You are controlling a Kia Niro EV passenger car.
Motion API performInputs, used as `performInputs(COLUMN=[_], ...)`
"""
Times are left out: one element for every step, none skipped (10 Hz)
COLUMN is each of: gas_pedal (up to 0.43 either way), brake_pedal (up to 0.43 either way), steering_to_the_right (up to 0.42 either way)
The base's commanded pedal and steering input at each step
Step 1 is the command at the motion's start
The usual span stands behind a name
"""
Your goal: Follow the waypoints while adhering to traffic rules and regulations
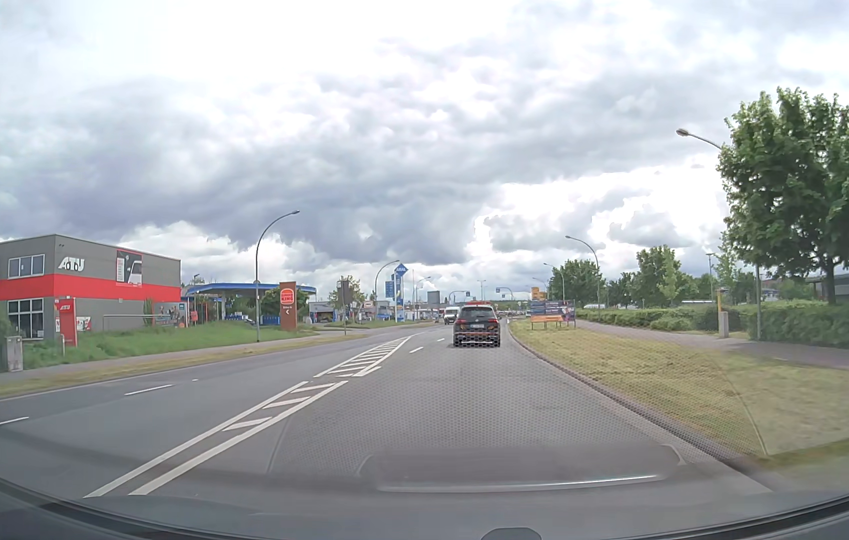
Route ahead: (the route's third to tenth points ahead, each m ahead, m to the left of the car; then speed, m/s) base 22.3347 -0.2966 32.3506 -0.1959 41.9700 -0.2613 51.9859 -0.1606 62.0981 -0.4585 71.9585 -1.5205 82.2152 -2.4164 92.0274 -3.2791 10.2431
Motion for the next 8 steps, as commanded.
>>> performInputs(gas_pedal=[0.177,0.177,0.177,0.177,0.177,0.177,0.169,0.169], brake_pedal=[0.000,0.000,0.000,0.000,0.000,0.000,0.000,0.000], steering_to_the_right=[0.003,0.003,0.003,0.003,0.004,0.004,0.004,0.004])
